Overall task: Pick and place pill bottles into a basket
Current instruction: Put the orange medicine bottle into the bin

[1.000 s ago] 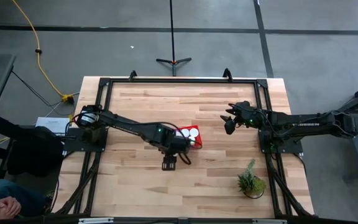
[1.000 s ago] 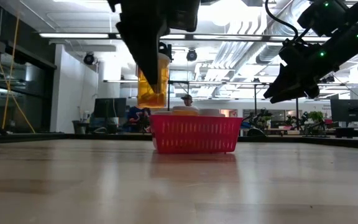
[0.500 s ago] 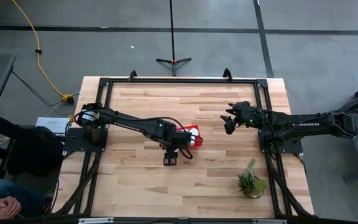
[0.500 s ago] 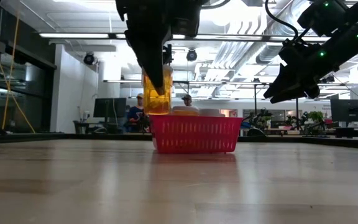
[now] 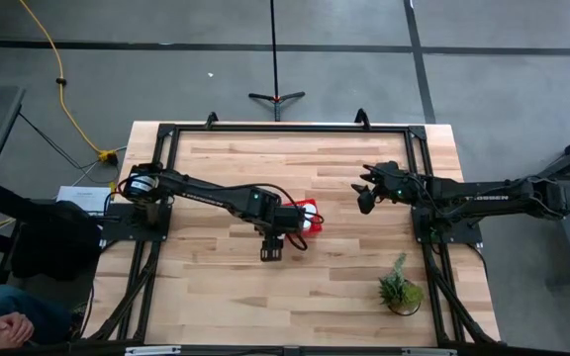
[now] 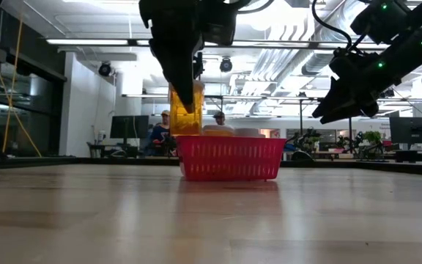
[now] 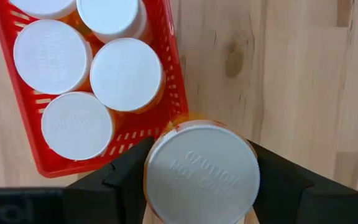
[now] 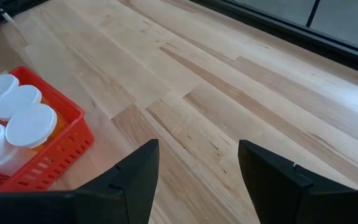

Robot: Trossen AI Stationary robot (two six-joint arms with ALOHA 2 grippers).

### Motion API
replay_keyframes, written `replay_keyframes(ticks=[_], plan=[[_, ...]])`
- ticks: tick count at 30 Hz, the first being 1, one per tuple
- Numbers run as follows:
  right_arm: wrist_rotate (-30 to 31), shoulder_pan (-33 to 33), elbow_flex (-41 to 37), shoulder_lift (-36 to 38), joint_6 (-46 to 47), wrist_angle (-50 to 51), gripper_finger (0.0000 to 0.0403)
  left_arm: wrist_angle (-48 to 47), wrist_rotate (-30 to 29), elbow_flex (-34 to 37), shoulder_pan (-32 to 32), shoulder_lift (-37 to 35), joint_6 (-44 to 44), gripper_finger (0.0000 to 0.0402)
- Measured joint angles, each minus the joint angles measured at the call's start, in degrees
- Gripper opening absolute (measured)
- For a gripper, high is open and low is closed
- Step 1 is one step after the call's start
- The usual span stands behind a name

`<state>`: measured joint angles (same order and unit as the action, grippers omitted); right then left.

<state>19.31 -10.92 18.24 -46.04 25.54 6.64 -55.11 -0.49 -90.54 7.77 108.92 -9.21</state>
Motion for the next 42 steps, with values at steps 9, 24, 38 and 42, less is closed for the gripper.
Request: replay_keyframes(ticks=[9, 24, 38, 42], plan=[[-0.2, 0.02, 0.0, 0.0, 0.13, 0.06, 0.0211, -0.32, 1.18, 0.0, 0.0, 0.0, -0.02, 0.0243], [-0.22, 0.0, 0.0, 0.0, 0.13, 0.04, 0.0211, -1.21, 1.92, -0.48, -2.03, 0.0, 1.49, 0.0243], [-0.21, 0.01, 0.0, 0.0, 0.09, 0.63, 0.0211, -1.95, 2.49, -4.57, -4.73, -0.11, 6.08, 0.0249], [-0.21, 0.0, 0.0, 0.0, 0.09, 1.33, 0.0211, -2.28, 2.5, -4.57, -4.76, -0.11, 6.1, 0.0243]])
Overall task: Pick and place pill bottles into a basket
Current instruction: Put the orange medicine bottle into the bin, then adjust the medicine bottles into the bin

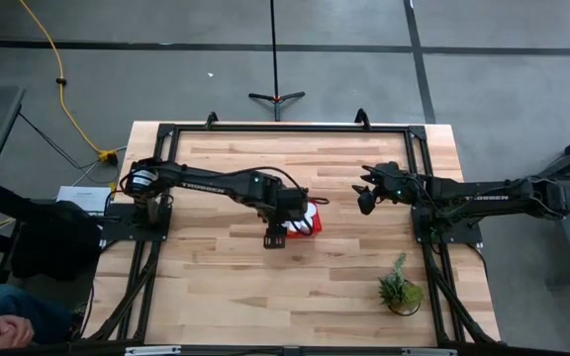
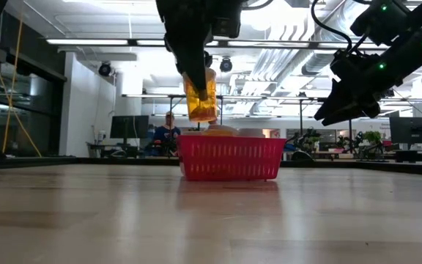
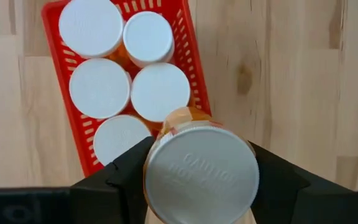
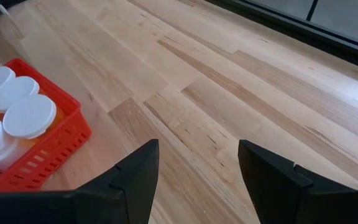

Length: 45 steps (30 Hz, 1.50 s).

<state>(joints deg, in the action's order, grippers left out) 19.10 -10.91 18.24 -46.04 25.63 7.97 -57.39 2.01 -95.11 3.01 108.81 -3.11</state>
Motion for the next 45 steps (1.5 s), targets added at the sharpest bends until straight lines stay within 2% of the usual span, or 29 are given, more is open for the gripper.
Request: replay_keyframes(ticks=[6, 15, 23, 36, 41, 45], plan=[[0.0, 0.01, 0.0, 0.0, 0.04, 0.08, 0.0211, -2.53, -0.01, 0.0, 0.0, 0.0, -0.09, 0.0274], [0.01, 0.02, 0.0, 0.0, 1.18, 0.11, 0.0211, -2.66, 0.25, 0.02, -0.01, 0.0, 0.11, 0.0247], [0.04, 0.0, 0.0, 0.0, 1.18, 0.16, 0.0211, -2.94, 0.45, 0.02, -0.01, 0.04, 0.09, 0.0276], [0.37, 0.0, 0.0, 0.0, 1.18, 0.17, 0.0211, -2.45, 1.92, 0.02, 0.02, 0.07, 0.43, 0.019], [0.07, 0.0, 0.0, 0.0, 1.18, 0.18, 0.0211, -5.44, 1.92, 0.02, 0.02, 0.09, 0.92, 0.0187], [0.23, -0.01, 0.0, 0.0, 1.18, 0.18, 0.0211, -8.61, 1.91, 1.07, -0.02, 0.09, 1.52, 0.0203]])
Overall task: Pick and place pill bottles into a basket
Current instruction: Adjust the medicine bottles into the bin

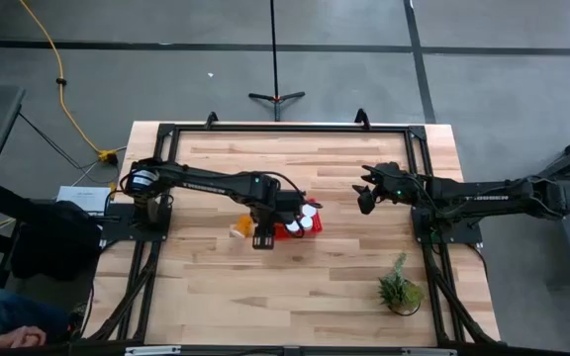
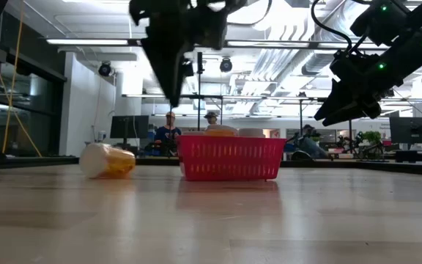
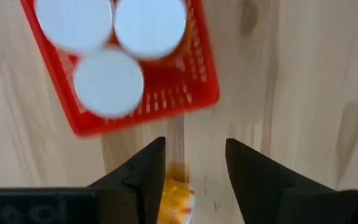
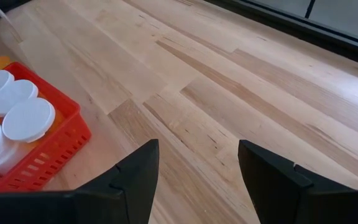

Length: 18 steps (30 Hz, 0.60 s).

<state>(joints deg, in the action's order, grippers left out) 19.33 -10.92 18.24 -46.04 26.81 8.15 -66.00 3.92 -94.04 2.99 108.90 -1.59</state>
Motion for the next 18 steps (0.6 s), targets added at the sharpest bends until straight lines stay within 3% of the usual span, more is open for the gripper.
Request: replay_keyframes(ticks=[6, 11, 18], plan=[[-0.52, 0.0, 0.01, 0.0, 4.48, -0.27, 0.0211, -5.9, 1.6, 4.59, -1.66, 0.02, -8.63, 0.0255], [-8.53, 0.38, -0.05, -0.04, 2.83, -5.08, 0.0211, -3.14, 3.87, 7.49, -0.73, -0.53, -10.98, 0.0286], [-11.66, 2.5, -0.02, -0.19, -1.04, -20.03, 0.0181, -2.48, -3.14, 7.49, 1.38, -5.17, -15.74, 0.0258]])
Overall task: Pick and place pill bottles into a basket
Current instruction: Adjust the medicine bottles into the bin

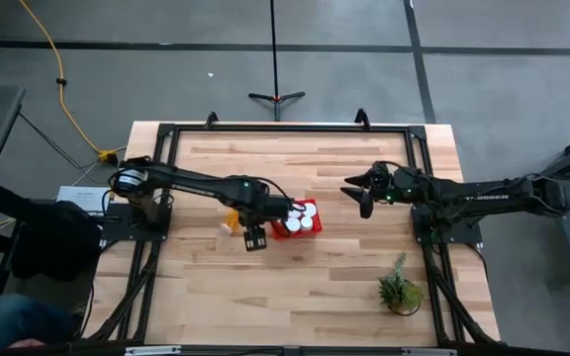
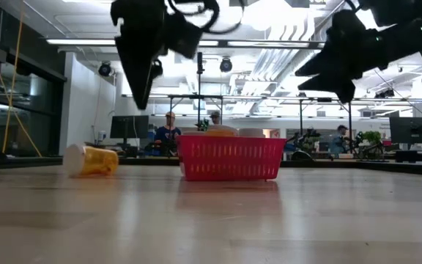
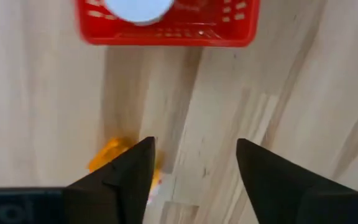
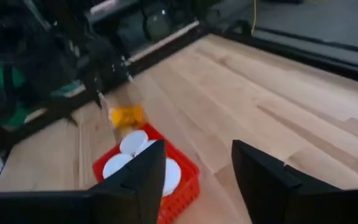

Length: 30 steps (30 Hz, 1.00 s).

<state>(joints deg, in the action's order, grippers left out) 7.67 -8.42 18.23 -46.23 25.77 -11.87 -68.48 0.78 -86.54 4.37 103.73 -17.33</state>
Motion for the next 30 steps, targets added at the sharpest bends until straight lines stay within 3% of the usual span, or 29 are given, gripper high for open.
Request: replay_keyframes(ticks=[5, 11, 15, 22, 30], plan=[[-2.25, 2.11, 5.07, -3.61, -2.86, 3.05, 0.0123, -0.59, -6.51, 0.0, 0.13, -6.19, -3.96, 0.0195], [-2.67, 4.8, 16.51, -13.08, -11.08, 8.68, 0.0019, 3.48, -9.48, -0.02, -0.24, -13.76, -6.49, 0.0092], [-7.13, 4.86, 22.72, -20.05, -12.1, 12.34, 0.0015, 7.03, -11.13, -0.02, -0.22, -17.34, -5.86, 0.0023], [-10.0, 8.68, 33.54, -32.66, -16.21, 14.77, 0.0003, 8.3, -14.51, -0.04, -0.22, -21.39, -5.59, 0.0055], [-10.84, 10.96, 45.27, -45.77, -19.69, 23.37, 0.0003, 8.26, -16.15, -0.02, -0.2, -23.82, -4.74, 0.0023]])
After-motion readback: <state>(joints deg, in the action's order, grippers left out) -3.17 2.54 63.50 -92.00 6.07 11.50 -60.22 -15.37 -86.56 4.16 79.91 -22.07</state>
